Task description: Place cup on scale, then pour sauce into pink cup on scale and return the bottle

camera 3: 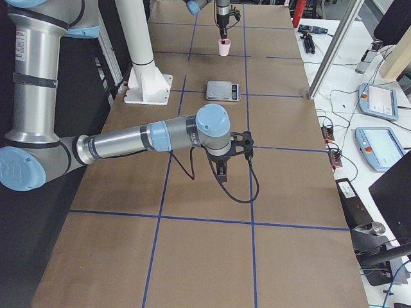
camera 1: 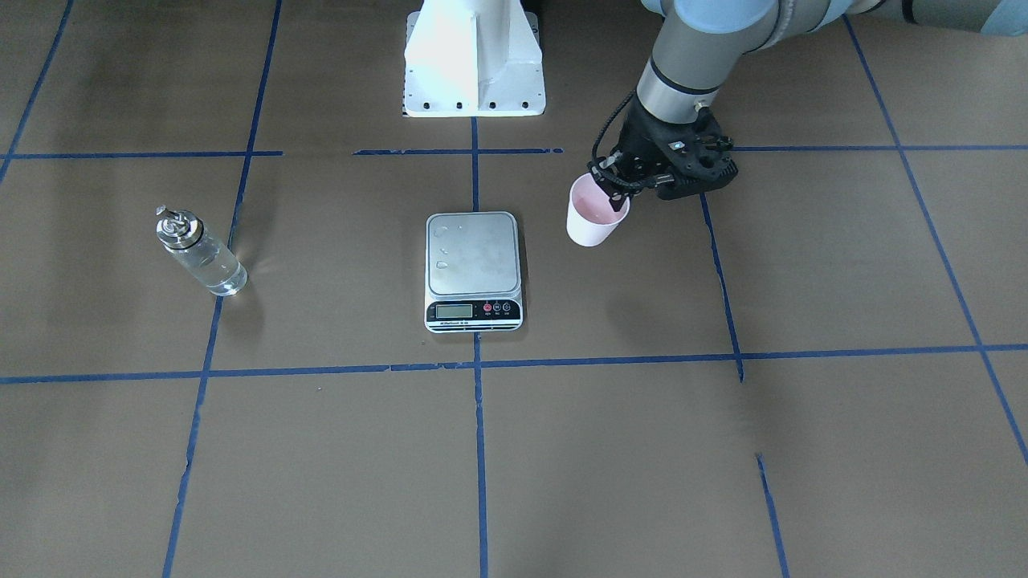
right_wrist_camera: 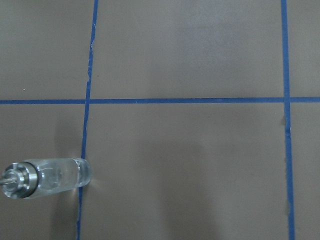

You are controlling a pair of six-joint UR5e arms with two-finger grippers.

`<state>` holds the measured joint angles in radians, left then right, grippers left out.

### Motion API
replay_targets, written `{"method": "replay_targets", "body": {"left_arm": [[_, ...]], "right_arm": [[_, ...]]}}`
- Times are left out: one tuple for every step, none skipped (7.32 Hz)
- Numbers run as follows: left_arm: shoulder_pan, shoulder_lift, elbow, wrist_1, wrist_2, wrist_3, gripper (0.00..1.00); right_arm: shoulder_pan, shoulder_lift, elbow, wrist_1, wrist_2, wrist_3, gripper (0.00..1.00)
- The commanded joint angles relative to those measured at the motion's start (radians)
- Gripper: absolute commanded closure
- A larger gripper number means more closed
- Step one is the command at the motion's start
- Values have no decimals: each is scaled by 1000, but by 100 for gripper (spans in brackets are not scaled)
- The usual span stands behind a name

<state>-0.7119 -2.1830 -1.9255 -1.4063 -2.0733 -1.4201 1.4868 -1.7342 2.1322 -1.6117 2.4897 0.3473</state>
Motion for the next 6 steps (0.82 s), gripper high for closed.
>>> {"method": "replay_targets", "body": {"left_arm": [[49, -169, 153, 0, -5, -113, 100], [83, -202, 196, -31, -1, -155, 100], [101, -224, 256, -83, 4, -189, 100], [112, -256, 295, -91, 33, -194, 100], [115, -258, 304, -92, 33, -192, 100], [121, -259, 324, -117, 35, -203, 100]], "right_arm": [[-168, 2, 148, -1, -93, 259, 0], [-231, 13, 190, 3, -126, 330, 0], [-291, 15, 257, 4, -164, 417, 0], [-340, 9, 320, 4, -208, 512, 0], [-423, 9, 357, 4, -265, 591, 0], [-553, 16, 367, 4, -372, 725, 0]]}}
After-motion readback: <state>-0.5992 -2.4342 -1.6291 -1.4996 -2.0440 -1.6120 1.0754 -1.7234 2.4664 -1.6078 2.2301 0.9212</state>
